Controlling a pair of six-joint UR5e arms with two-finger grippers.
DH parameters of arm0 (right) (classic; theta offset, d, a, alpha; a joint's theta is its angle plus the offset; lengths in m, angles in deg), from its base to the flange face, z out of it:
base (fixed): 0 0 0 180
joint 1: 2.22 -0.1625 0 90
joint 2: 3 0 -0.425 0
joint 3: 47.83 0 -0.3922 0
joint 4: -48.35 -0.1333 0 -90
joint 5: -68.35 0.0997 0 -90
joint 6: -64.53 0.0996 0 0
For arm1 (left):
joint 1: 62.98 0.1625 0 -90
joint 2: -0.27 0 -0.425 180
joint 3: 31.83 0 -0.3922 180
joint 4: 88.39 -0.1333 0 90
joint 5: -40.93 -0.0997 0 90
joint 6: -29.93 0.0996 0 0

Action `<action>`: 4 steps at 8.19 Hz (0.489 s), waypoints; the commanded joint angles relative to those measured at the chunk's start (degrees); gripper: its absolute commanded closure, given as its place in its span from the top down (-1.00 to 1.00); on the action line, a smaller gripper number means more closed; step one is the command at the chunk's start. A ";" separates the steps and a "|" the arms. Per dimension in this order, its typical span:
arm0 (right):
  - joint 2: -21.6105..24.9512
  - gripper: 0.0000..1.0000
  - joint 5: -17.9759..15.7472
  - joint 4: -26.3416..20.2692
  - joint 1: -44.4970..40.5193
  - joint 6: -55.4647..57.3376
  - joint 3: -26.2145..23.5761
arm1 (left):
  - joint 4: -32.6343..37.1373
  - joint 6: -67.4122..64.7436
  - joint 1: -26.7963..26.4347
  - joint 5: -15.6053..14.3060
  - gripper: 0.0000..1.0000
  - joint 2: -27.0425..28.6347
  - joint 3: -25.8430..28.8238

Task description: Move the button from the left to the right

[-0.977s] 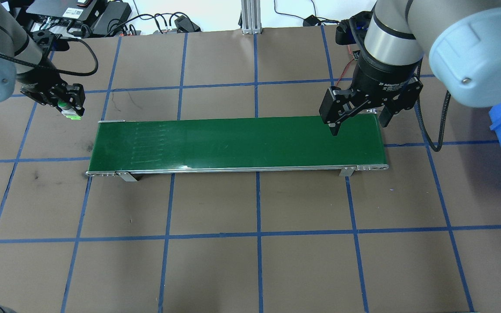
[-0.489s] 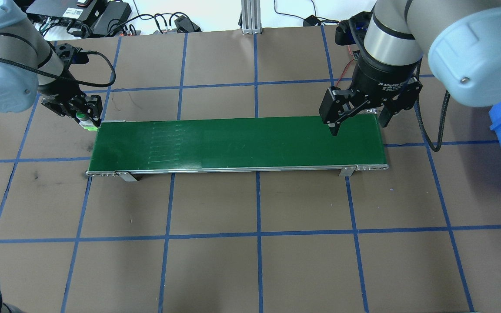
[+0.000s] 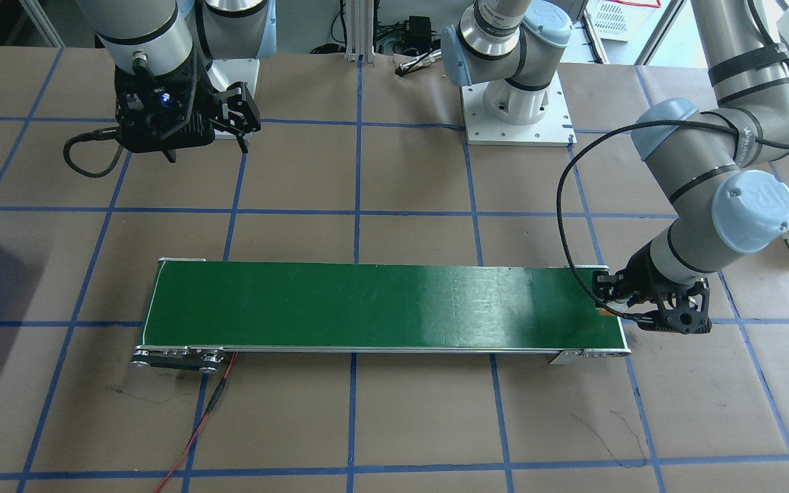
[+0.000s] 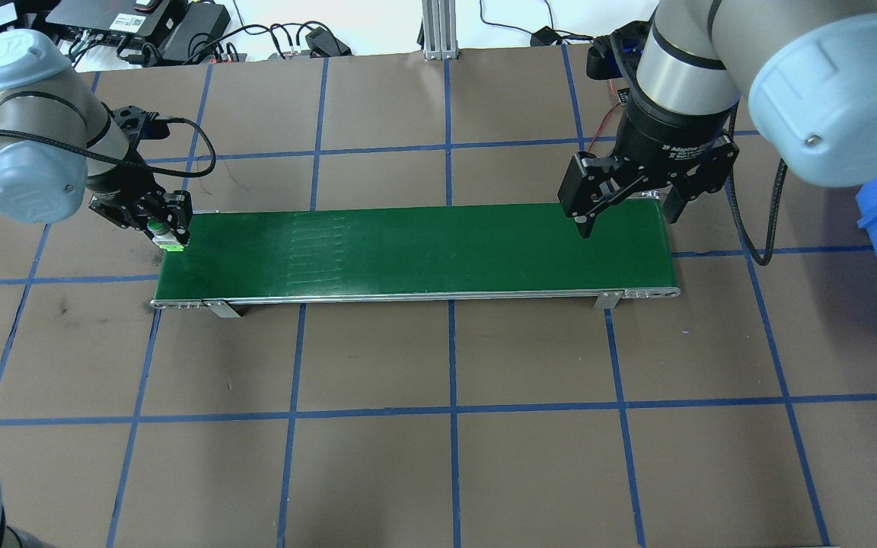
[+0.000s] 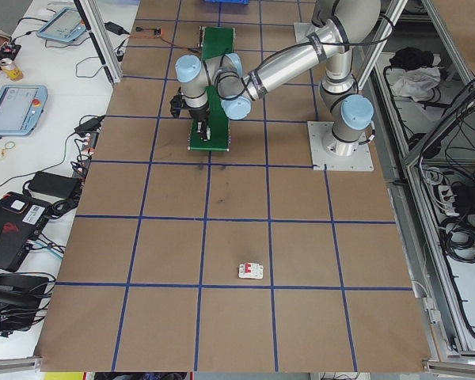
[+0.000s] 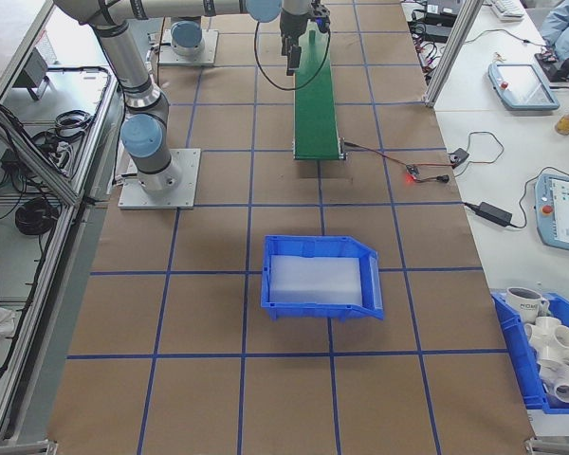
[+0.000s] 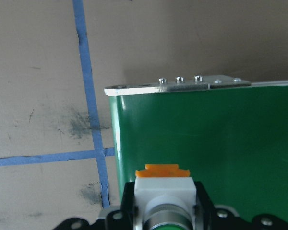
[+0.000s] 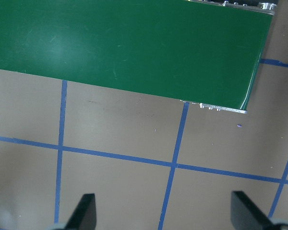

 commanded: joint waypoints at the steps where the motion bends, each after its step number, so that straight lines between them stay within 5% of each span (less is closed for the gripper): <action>1: 0.00 1.00 0.24 0.00 0.00 0.06 -0.05 | -0.76 -0.31 -0.06 -0.38 -1.00 0.80 -0.43; 2: 0.00 1.00 0.24 0.00 0.00 0.06 -0.05 | -0.76 -0.39 -0.06 0.22 -0.89 0.80 -0.61; 3: 0.00 1.00 0.24 0.00 0.00 0.23 -0.05 | -0.85 -0.22 -0.06 0.06 -0.35 0.80 -0.78; 4: 0.00 1.00 0.24 0.00 0.00 0.32 -0.05 | -0.59 -1.00 -0.23 0.23 0.53 0.54 -0.70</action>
